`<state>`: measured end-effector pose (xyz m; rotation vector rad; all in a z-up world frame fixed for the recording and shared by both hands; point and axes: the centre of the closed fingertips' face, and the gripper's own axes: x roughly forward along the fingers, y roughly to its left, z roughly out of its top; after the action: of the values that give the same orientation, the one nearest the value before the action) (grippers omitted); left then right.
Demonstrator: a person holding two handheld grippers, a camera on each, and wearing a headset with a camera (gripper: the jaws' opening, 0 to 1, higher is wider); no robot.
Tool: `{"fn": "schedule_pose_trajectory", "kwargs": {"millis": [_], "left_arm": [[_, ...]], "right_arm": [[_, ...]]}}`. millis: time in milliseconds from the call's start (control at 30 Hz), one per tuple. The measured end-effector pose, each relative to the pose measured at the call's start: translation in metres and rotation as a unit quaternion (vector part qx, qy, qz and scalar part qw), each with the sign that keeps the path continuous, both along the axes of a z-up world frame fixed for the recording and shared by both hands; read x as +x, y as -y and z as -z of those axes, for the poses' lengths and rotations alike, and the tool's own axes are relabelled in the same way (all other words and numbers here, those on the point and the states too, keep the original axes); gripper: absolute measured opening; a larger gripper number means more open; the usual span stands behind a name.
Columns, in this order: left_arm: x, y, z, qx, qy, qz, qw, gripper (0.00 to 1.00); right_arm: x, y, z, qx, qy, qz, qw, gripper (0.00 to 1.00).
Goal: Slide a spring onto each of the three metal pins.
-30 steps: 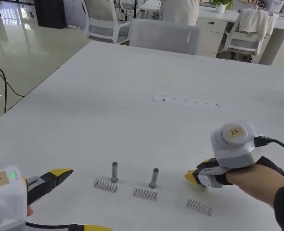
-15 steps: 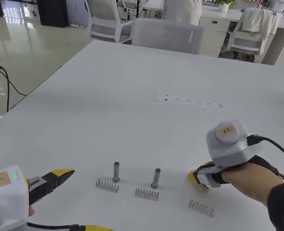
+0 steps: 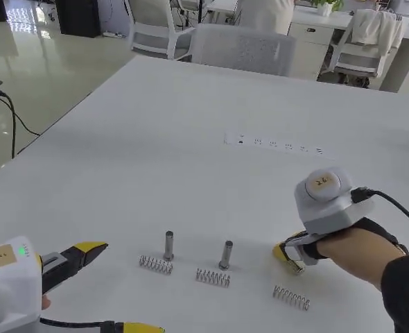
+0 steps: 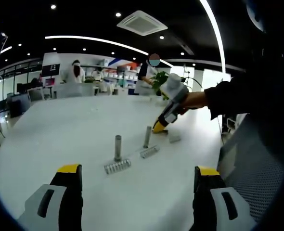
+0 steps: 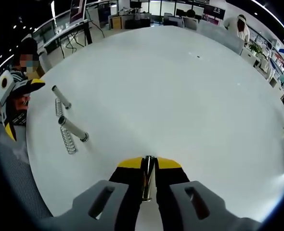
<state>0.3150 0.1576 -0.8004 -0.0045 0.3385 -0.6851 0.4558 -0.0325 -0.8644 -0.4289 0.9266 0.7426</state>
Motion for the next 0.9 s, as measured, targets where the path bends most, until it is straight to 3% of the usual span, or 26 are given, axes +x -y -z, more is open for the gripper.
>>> {"fn": "schedule_pose_trajectory", "kwargs": {"millis": [233, 400, 900], "left_arm": [[0.0, 0.001, 0.0, 0.0, 0.001, 0.001, 1.0, 0.93], [0.0, 0.001, 0.0, 0.0, 0.002, 0.001, 1.0, 0.93], [0.001, 0.002, -0.003, -0.001, 0.008, 0.004, 1.0, 0.93]], "right_arm": [[-0.001, 0.0, 0.001, -0.012, -0.004, 0.01, 0.9999, 0.06], [-0.003, 0.002, 0.0, 0.013, -0.015, 0.034, 0.9992, 0.05], [-0.017, -0.002, -0.034, 0.036, 0.023, 0.008, 0.9991, 0.05]]}}
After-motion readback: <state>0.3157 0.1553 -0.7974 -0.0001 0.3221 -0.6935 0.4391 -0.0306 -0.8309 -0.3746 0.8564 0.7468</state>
